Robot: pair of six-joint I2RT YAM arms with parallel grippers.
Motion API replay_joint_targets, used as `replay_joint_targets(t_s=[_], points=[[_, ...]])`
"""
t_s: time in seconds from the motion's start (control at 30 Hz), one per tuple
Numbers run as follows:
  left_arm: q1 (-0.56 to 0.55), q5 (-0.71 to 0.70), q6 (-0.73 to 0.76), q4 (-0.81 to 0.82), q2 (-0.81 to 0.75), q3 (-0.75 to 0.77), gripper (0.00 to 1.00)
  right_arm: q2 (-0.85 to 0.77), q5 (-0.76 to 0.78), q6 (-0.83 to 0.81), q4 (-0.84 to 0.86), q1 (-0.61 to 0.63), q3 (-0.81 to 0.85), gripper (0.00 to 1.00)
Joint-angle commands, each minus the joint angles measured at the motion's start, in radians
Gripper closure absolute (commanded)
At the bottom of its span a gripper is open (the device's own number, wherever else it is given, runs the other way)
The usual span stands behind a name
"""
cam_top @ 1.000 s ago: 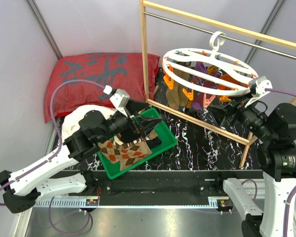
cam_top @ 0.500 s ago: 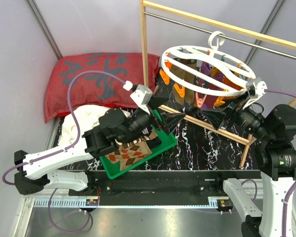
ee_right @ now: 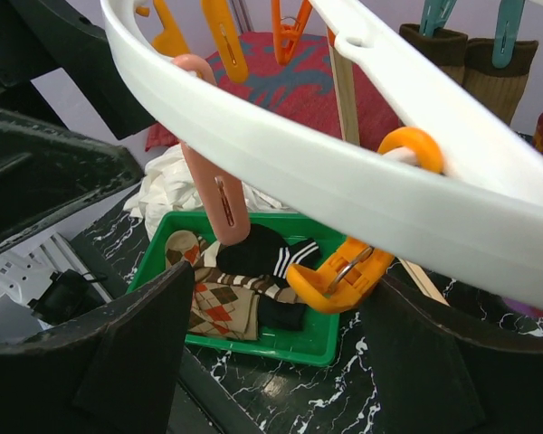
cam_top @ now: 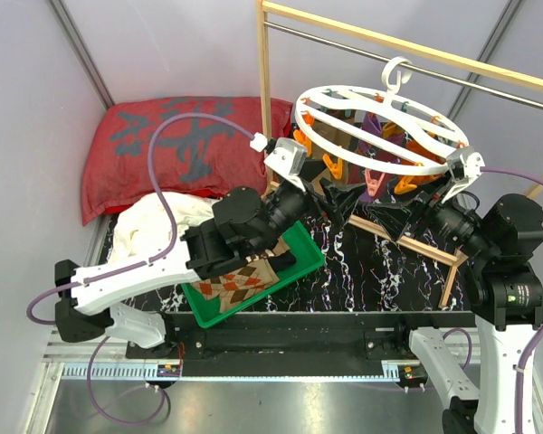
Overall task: Clip the socks to the hanger
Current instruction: Open the clamp at the hanger.
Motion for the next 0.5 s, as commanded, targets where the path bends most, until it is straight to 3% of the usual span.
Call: replay_joint_targets(t_s=[0.0, 0.3, 0.47], points=[[-0.007, -0.179, 0.028, 0.067, 0.039, 0.070, 0.03, -0.009, -0.018, 0.015, 0.051, -0.003, -0.005, 0.20], [-0.005, -0.428, 0.153, 0.098, 0.106, 0.127, 0.11, -0.039, 0.016, 0.014, 0.007, -0.005, -0.007, 0.15], [0.016, -0.480, 0.182, 0.127, 0.111, 0.128, 0.14, -0.052, 0.043, 0.020, -0.073, -0.005, -0.004, 0.12]])
